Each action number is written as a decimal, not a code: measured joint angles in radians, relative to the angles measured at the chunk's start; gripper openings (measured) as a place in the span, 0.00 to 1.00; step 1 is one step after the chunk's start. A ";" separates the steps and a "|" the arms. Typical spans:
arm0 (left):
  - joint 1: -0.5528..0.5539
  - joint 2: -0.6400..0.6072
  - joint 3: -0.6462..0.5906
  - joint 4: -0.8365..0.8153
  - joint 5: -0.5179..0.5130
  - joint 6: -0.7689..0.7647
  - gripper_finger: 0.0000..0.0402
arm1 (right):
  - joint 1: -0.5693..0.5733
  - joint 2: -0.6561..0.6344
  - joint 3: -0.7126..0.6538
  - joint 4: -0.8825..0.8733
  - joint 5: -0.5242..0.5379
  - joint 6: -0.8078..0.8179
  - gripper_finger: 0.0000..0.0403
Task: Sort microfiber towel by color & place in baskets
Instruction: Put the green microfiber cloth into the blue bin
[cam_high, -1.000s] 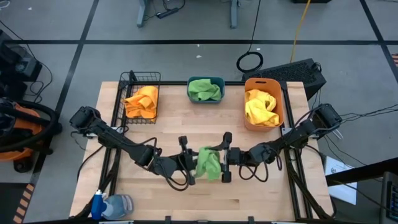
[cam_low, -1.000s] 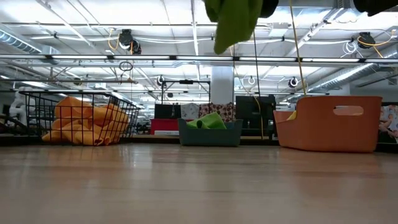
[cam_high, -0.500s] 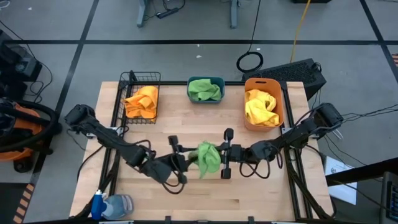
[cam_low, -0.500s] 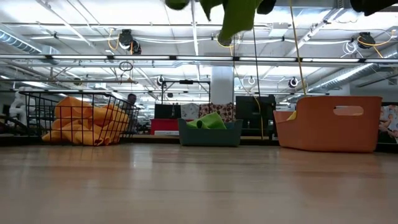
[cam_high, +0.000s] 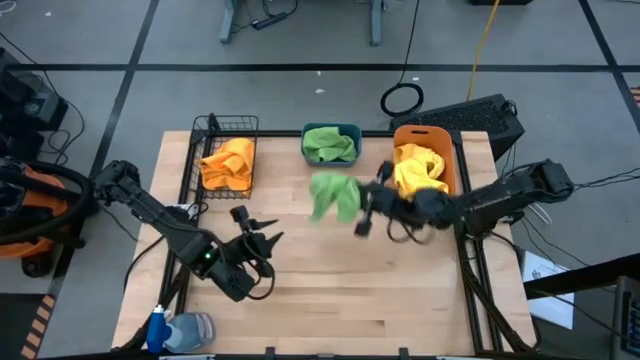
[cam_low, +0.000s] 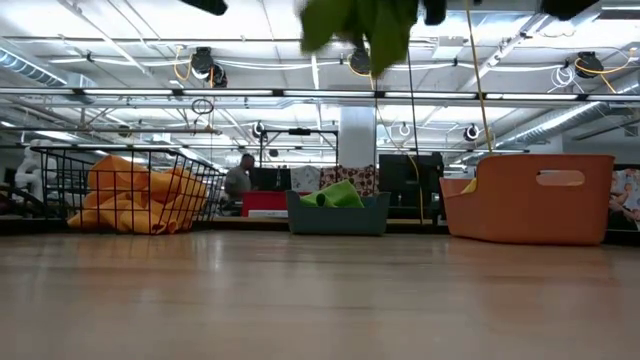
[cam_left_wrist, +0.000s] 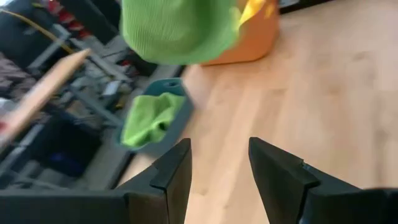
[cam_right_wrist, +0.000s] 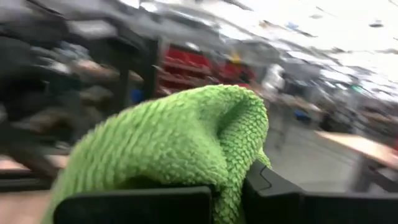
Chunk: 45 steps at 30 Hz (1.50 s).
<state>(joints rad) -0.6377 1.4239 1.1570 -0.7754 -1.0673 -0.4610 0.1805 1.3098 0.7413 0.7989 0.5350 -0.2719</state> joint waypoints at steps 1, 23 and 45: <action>-0.010 0.001 0.000 -0.038 -0.022 -0.032 0.41 | -0.042 -0.007 -0.002 -0.027 -0.005 0.014 0.02; -0.013 0.003 -0.151 0.178 0.094 0.076 0.41 | -0.527 0.264 0.456 -0.826 -0.284 0.285 0.02; 0.002 -0.012 -0.154 0.346 0.134 0.283 0.41 | -0.708 0.771 0.800 -1.219 -0.384 0.069 0.09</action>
<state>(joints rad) -0.6358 1.4117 1.0031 -0.4298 -0.9334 -0.1776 -0.5276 2.0803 1.5417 -0.4206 0.1513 -0.2031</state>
